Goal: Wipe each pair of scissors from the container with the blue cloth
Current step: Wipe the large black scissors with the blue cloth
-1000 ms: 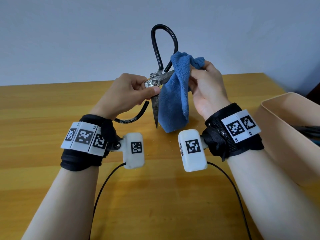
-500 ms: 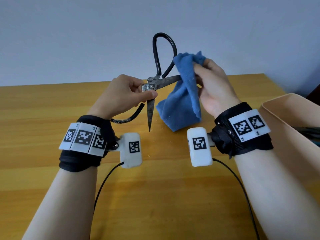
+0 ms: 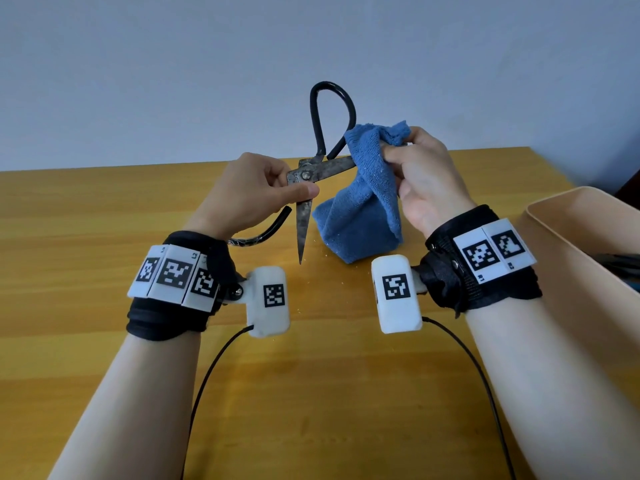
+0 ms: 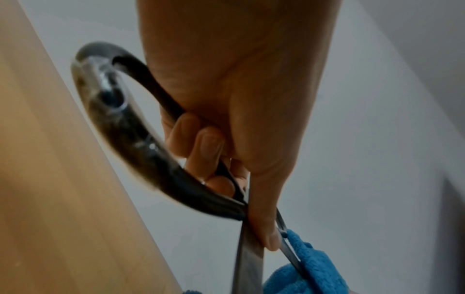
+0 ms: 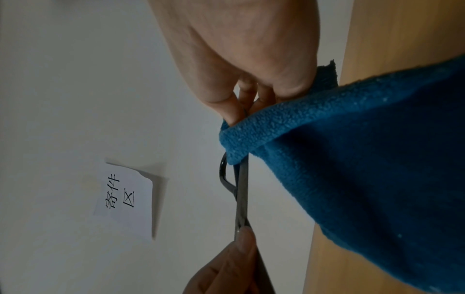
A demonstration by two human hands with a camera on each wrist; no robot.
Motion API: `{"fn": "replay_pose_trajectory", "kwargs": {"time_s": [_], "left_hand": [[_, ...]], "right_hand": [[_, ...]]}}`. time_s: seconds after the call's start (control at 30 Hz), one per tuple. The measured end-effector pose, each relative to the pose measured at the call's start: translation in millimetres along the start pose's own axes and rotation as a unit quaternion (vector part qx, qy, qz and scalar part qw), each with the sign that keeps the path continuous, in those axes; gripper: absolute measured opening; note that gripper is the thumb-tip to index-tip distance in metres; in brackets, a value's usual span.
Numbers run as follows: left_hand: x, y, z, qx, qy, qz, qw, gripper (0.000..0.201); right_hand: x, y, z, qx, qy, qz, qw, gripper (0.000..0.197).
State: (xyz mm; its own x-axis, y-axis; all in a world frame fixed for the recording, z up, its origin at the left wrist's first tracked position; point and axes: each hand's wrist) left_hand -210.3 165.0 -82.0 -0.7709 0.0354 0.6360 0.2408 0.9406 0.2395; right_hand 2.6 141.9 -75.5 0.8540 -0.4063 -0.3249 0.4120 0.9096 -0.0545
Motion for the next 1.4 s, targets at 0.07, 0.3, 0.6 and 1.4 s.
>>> {"fn": "replay_pose_trajectory", "kwargs": {"time_s": [0.07,0.3,0.6,1.4], "left_hand": [[-0.2,-0.5,-1.4,0.000,-0.005,0.004,1.000,0.052],[6.8,-3.3,-3.6,-0.009,-0.003,0.055,0.998,0.048],[4.1,2.1,-3.7,0.018,-0.043,-0.028,0.999,0.030],[-0.3,1.2,-0.2,-0.128,0.071,-0.055,0.988,0.054]], "right_hand": [[-1.0,-0.4,-0.5,0.003,0.007,-0.005,1.000,0.015],[-1.2,-0.4,-0.6,0.013,0.026,-0.007,1.000,0.016],[-0.1,1.8,-5.1,0.002,0.022,0.003,1.000,0.017],[4.9,-0.8,-4.2,0.050,-0.145,0.077,0.985,0.039]]}}
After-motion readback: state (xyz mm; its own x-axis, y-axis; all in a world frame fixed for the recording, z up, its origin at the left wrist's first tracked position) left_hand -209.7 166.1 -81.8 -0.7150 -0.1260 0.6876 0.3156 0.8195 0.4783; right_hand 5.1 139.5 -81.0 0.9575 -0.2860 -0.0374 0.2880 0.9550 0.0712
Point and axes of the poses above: each hand's wrist, its own y-axis towards the middle knuckle, its own x-axis out of the back of the hand, z = x × y, and after that the axes turned 6 degrees about -z, right-handed
